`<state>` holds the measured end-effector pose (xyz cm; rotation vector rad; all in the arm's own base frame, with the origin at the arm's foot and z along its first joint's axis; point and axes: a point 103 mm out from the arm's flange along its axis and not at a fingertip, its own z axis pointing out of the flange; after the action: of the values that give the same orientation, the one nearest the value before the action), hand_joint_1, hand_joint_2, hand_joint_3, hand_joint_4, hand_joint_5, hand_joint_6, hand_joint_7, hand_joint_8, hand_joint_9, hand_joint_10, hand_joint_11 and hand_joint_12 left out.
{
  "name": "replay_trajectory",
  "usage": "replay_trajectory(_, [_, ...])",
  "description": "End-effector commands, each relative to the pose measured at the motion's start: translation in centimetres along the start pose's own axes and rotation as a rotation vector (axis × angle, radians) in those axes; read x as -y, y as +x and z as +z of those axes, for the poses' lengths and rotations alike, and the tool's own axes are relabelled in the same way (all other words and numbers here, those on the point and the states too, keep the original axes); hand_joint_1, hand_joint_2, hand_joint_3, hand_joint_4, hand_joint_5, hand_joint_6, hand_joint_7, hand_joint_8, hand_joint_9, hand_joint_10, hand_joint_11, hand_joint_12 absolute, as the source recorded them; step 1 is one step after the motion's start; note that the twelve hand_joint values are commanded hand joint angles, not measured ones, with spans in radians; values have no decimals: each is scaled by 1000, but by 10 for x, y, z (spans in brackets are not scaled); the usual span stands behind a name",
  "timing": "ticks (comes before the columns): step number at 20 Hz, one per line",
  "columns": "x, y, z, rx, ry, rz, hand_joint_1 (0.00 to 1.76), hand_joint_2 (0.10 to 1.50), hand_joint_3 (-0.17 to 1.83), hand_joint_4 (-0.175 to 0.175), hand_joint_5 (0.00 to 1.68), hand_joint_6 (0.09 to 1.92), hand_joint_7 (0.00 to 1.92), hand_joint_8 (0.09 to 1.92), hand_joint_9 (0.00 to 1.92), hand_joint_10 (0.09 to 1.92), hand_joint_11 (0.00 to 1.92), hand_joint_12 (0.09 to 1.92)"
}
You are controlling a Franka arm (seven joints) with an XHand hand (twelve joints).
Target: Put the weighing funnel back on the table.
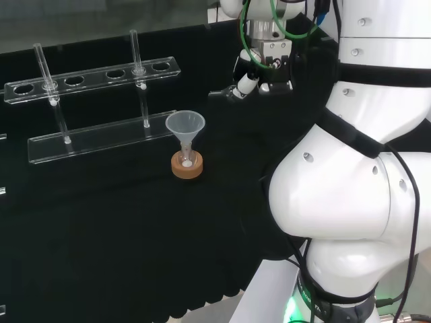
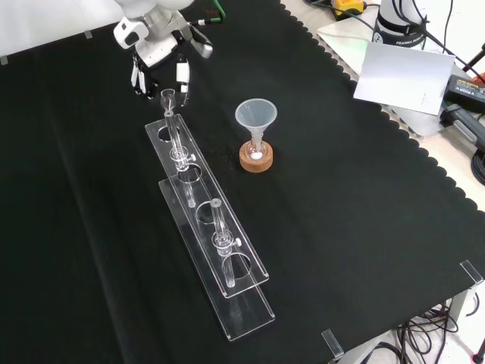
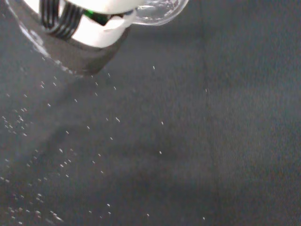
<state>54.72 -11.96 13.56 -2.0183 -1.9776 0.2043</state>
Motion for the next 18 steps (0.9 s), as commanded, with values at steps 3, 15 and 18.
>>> replay_trajectory(3, [-15,-7,27,-3,45,-9,1111,718,538,175,1282,610,760,658,1251,87,1123,823])
replay_trajectory(15, [-32,-10,49,-16,69,-12,1110,720,535,175,1280,612,758,657,1247,87,1118,824])
replay_trajectory(18, [-36,-11,51,-18,62,-16,1110,720,535,175,1280,612,757,657,1247,87,1116,824])
